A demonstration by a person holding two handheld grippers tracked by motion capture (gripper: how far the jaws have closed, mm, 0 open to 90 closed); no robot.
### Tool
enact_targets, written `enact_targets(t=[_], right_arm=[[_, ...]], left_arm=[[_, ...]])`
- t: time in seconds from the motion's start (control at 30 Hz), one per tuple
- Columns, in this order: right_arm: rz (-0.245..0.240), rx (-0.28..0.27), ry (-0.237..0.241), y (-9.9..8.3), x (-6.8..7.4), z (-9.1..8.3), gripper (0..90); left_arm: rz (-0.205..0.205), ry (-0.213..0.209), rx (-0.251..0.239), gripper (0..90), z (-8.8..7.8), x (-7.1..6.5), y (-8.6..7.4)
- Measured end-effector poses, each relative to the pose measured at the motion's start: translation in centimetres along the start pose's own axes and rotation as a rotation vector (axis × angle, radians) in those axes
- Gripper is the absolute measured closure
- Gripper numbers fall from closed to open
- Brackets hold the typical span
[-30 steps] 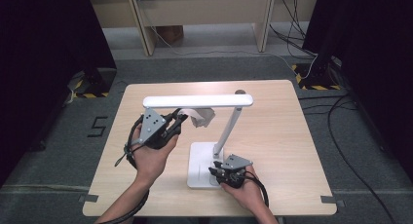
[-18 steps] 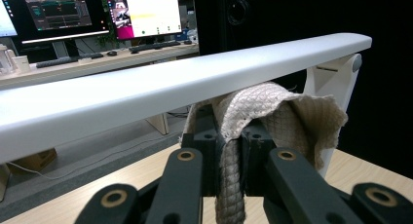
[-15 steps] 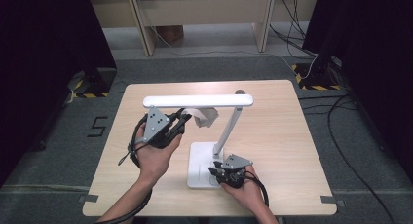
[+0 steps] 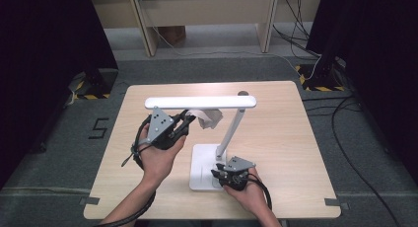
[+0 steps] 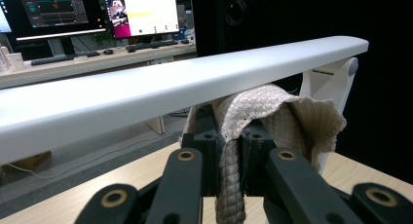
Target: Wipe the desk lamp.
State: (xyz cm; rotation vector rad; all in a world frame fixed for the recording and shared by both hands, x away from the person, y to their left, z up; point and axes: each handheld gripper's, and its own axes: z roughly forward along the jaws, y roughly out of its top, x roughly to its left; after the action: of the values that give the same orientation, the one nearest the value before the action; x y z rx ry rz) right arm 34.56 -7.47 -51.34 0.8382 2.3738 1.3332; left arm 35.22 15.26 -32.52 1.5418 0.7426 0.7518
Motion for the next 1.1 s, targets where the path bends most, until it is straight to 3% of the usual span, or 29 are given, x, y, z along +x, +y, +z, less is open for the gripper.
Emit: enact_targets(t=[0.03, 0.1, 0.47, 1.1], right_arm=[[0.0, 0.001, -0.001, 0.0, 0.0, 0.0, 66.8], [0.001, 0.0, 0.001, 0.0, 0.0, 0.0, 66.8], [-0.001, -0.002, 0.0, 0.0, 0.0, 0.0, 66.7], [0.002, -0.006, 0.006, 0.0, 0.0, 0.0, 66.7]], left_arm=[[0.014, -0.003, -0.005, 80.7, 0.1, 0.1, 0.0], [0.001, -0.009, -0.001, 80.7, 0.2, -0.2, 0.0], [0.008, -0.024, 0.003, 80.7, 0.7, -1.0, 0.1], [-0.006, -0.014, 0.003, 80.7, 1.4, -1.6, 0.1]])
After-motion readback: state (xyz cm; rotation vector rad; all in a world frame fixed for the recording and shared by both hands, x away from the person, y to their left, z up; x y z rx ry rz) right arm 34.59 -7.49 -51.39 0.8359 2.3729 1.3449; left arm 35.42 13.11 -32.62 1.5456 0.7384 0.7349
